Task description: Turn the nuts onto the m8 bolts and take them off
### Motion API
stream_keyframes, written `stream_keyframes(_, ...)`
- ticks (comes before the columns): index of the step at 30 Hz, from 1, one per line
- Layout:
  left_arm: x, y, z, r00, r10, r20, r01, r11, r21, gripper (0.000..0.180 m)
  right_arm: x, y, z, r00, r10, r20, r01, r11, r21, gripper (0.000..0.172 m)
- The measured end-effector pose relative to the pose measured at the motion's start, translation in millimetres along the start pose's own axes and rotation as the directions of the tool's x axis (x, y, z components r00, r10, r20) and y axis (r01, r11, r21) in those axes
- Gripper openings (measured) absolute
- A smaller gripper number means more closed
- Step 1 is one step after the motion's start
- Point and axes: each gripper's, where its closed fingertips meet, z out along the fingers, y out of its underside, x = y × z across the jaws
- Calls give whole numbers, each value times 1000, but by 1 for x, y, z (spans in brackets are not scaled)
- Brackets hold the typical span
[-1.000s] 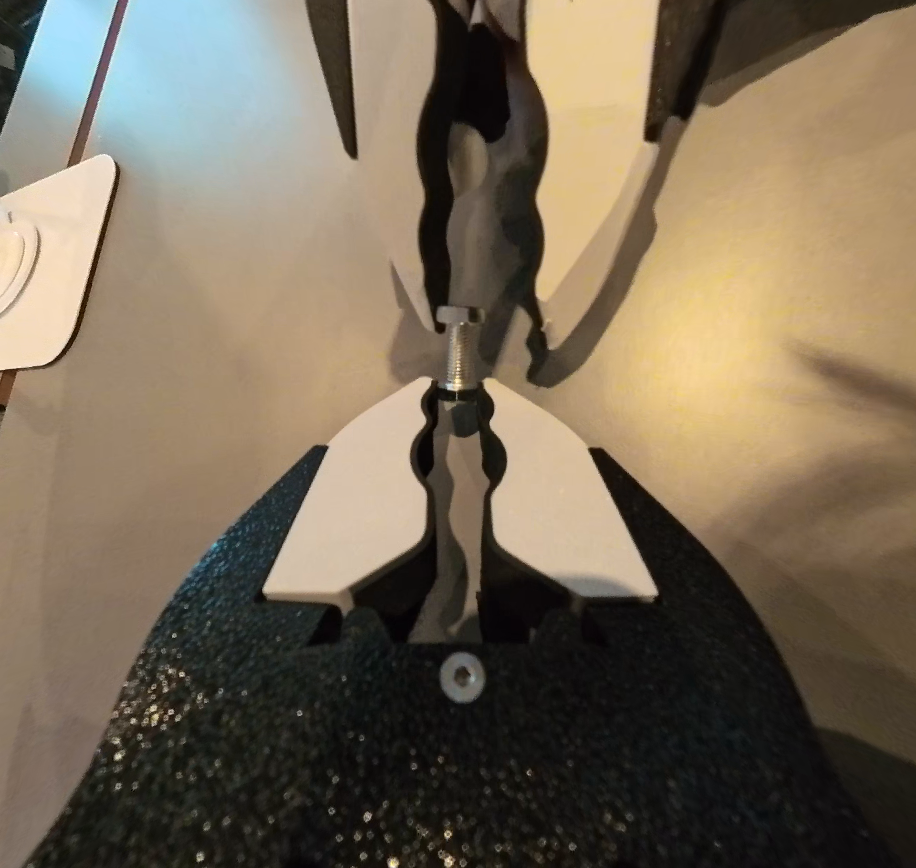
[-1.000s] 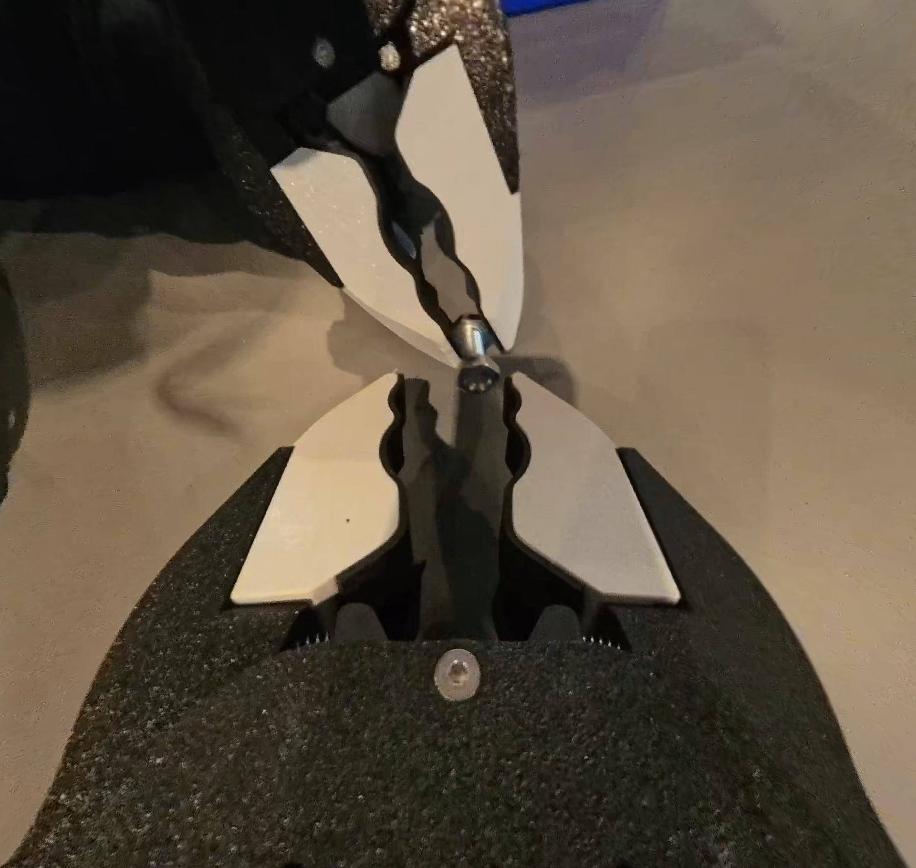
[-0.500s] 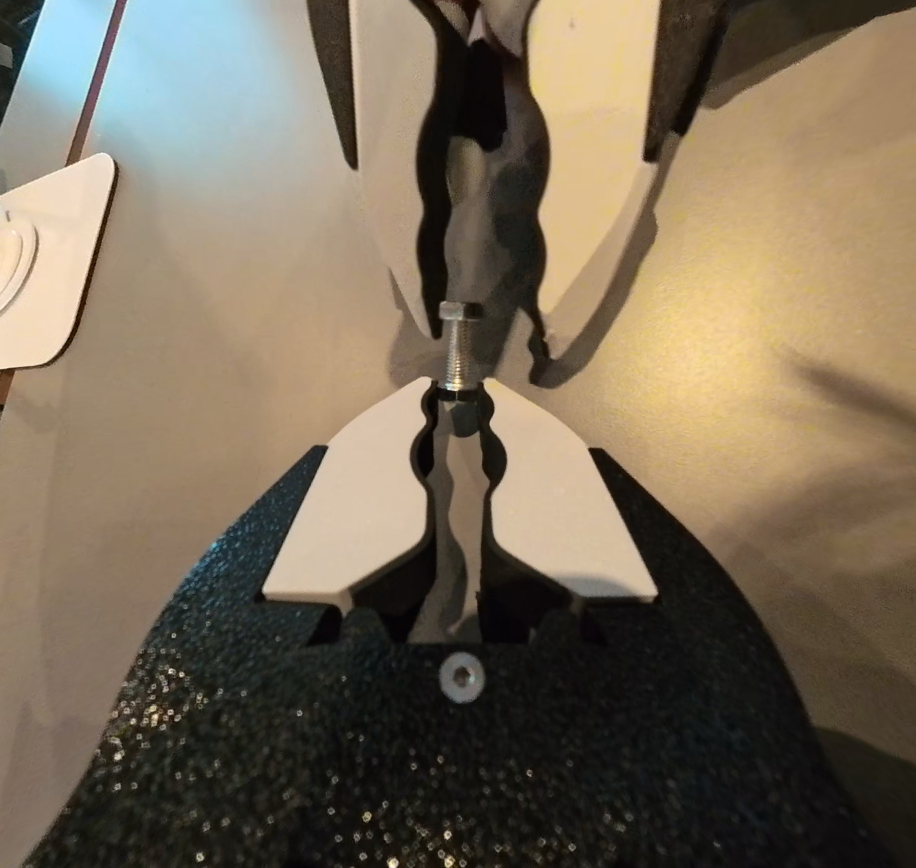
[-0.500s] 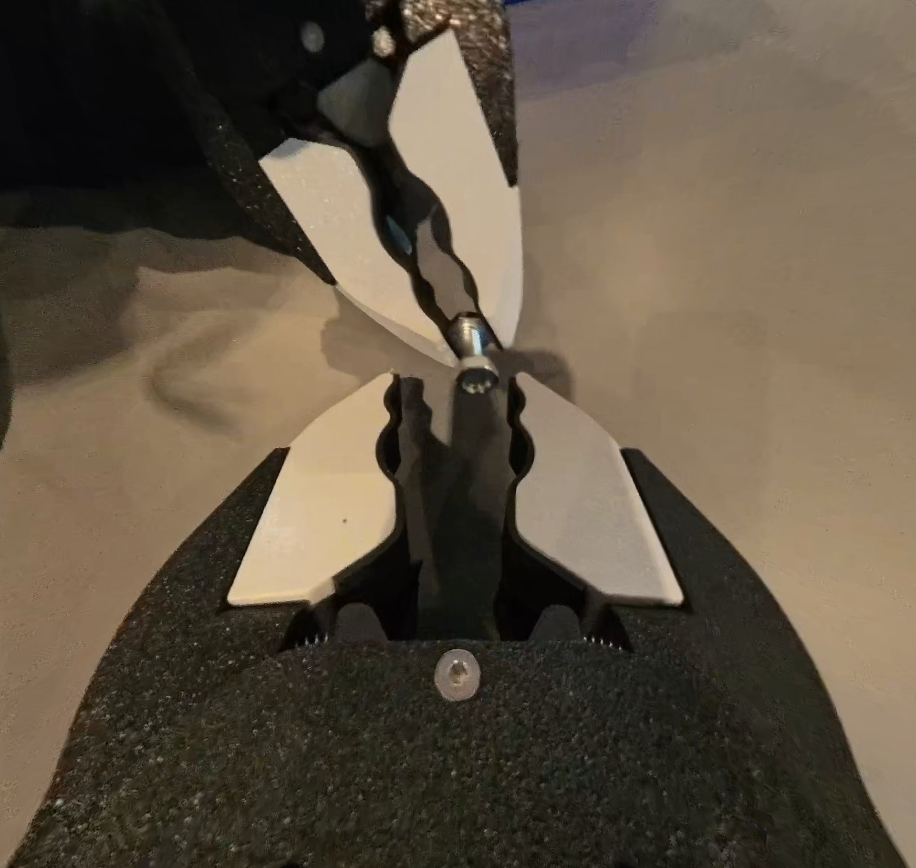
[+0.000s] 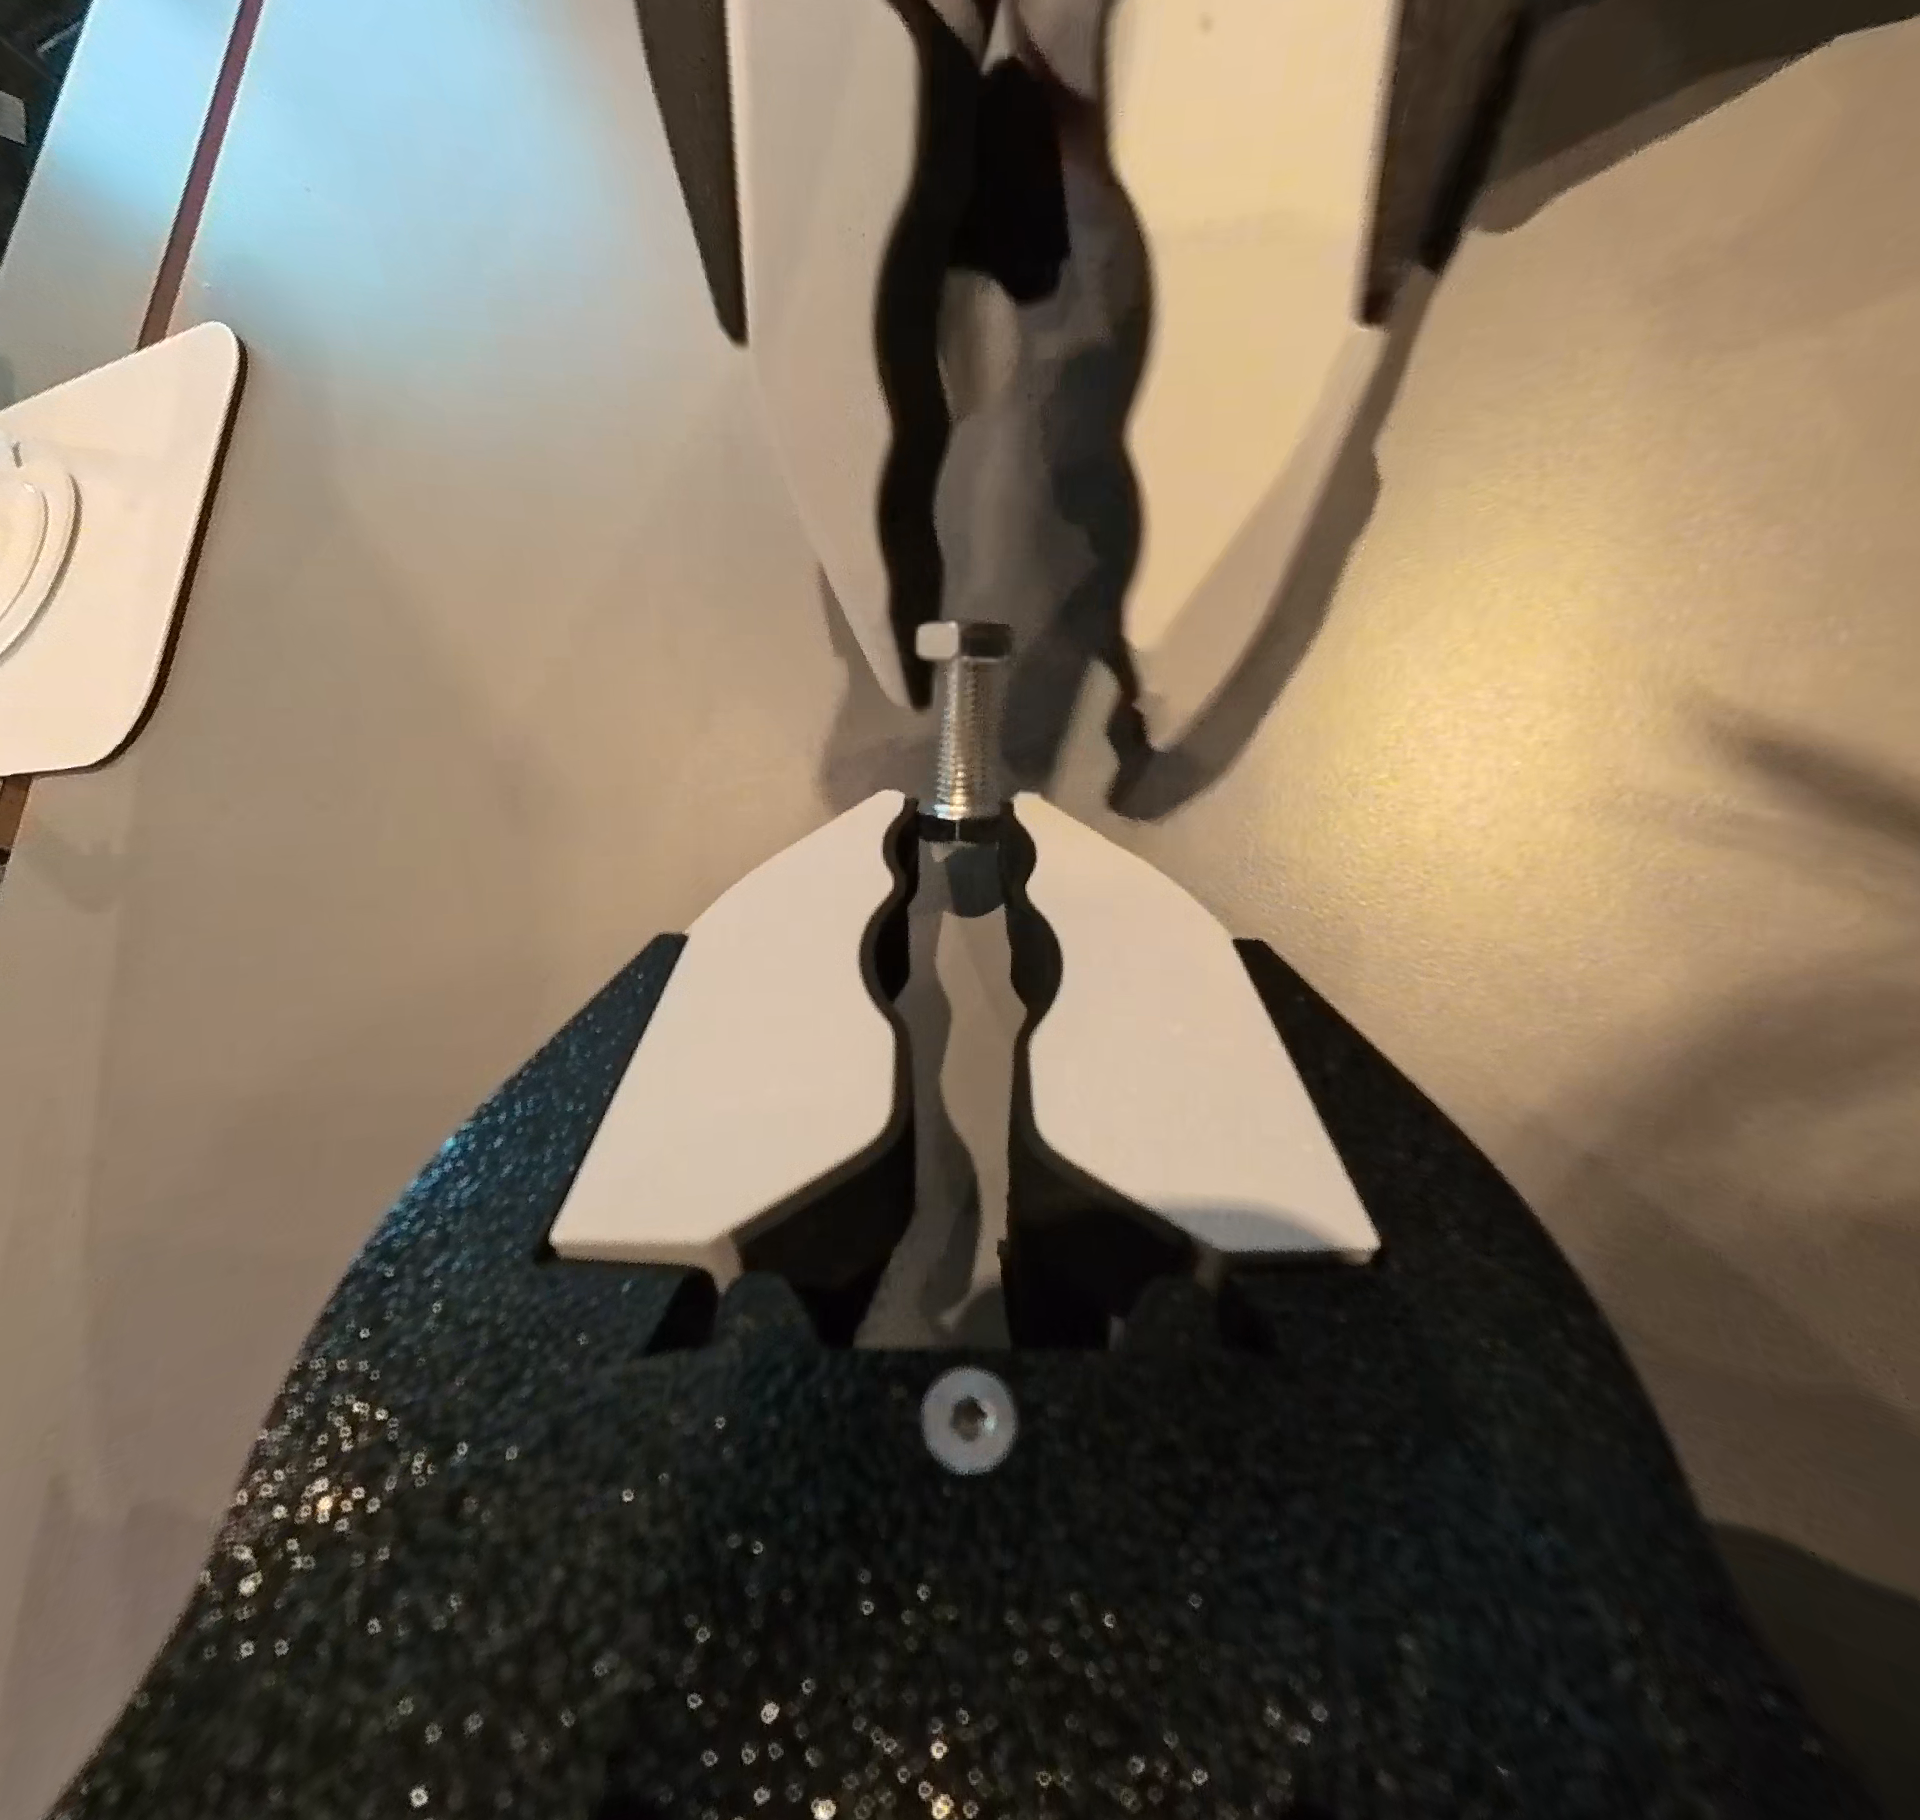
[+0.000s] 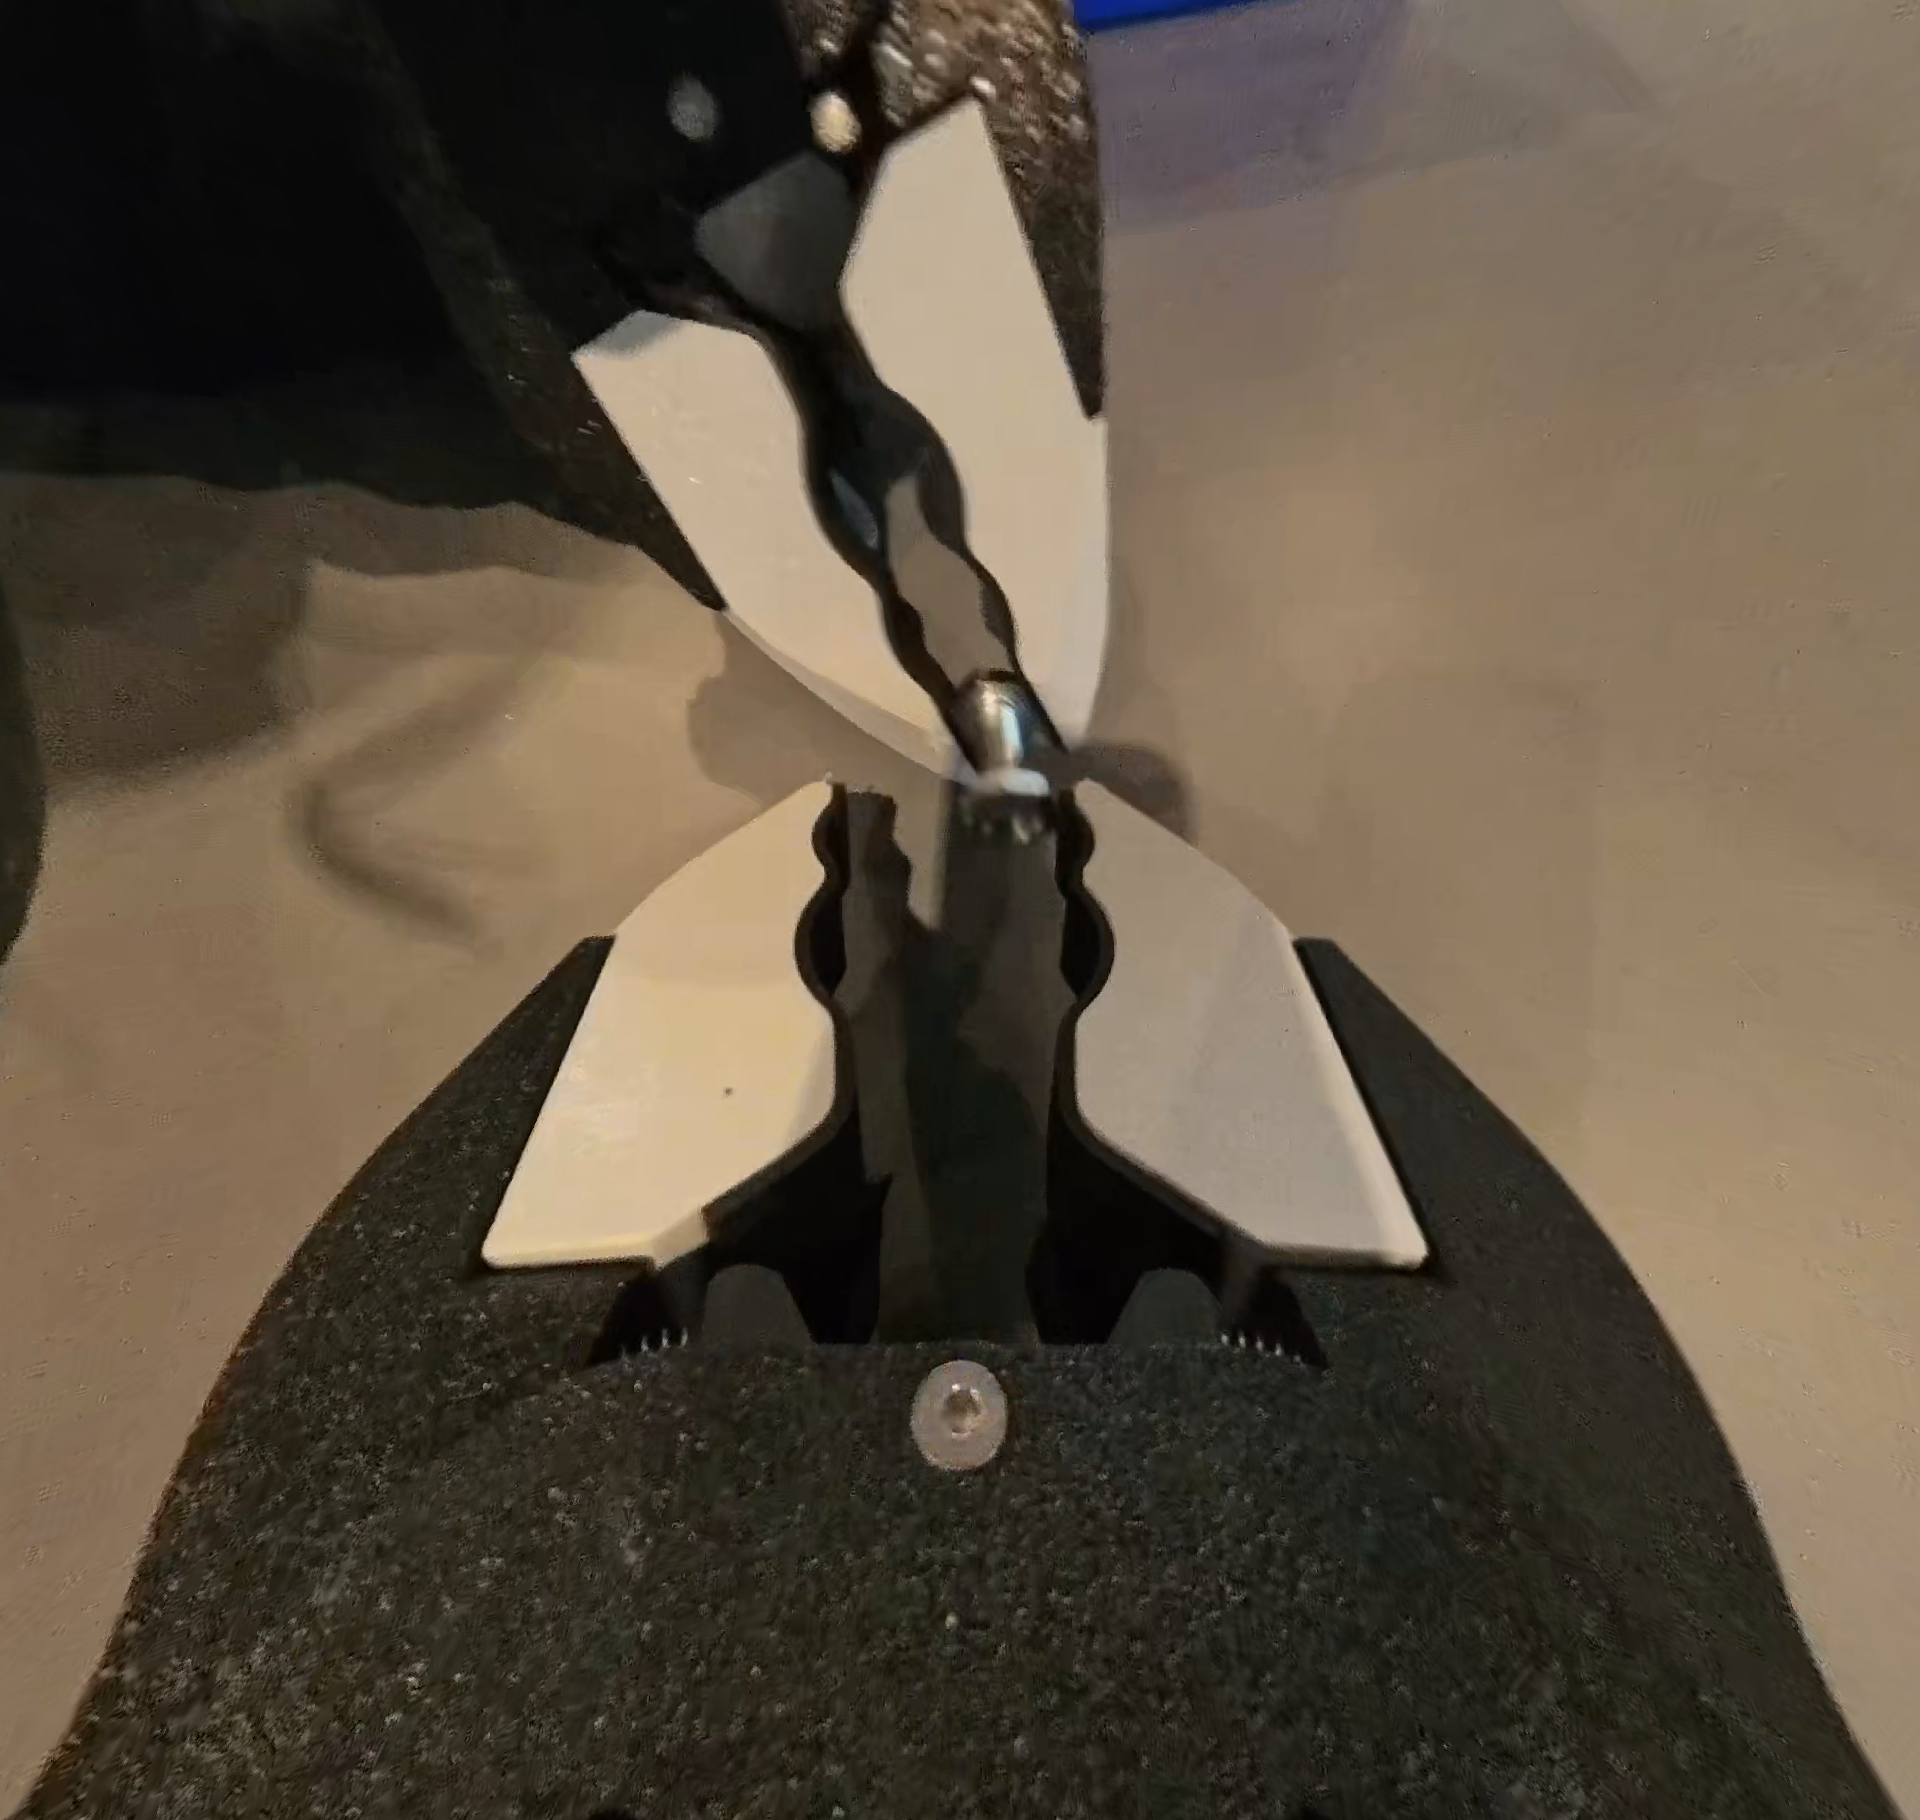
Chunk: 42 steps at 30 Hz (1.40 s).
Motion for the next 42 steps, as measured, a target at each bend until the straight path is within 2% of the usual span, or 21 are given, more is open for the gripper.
stream_keyframes(2,0,0,0,1000,3,1,-3,1000,1,14,-6,-11,-1,996,-86,-6,86,994,62,43)
stream_keyframes(3,0,0,0,1000,3,0,-3,1000,1,14,-11,-19,-5,991,-137,-5,136,984,117,33)
stream_keyframes(4,0,0,0,1000,2,-1,-2,1000,0,14,-8,-26,-10,990,-136,-39,141,978,156,32)
stream_keyframes(7,0,0,0,1000,3,-1,-3,1000,0,14,8,-14,-14,997,-32,-77,38,996,79,34)
stream_keyframes(11,0,0,0,1000,6,1,-6,1000,-2,14,12,5,-8,997,48,-54,-48,999,-12,34)
stream_keyframes(17,-1,0,1,1000,10,4,-10,1000,-6,14,19,18,-6,994,54,-94,-62,995,-84,21)
stream_keyframes(20,0,0,0,1000,5,-1,-5,1000,-2,14,23,24,-7,991,38,-131,-55,990,-129,24)
stream_keyframes(23,0,0,0,1000,5,-2,-5,1000,-1,14,24,23,-18,982,28,-184,-51,992,-120,30)
stream_keyframes(30,-1,0,1,1000,-7,-4,7,1000,10,14,46,44,-42,905,153,-398,-222,966,-133,30)
stream_keyframes(38,-2,0,2,1000,-6,-2,6,1000,8,14,56,52,-41,830,380,-409,-431,902,-37,32)
stream_keyframes(41,-2,0,2,1000,-10,-4,10,1000,11,14,58,55,-43,802,420,-425,-475,879,-27,14)
stream_keyframes(42,-2,0,3,1000,-12,-5,12,1000,12,14,58,55,-43,798,429,-422,-483,875,-24,14)
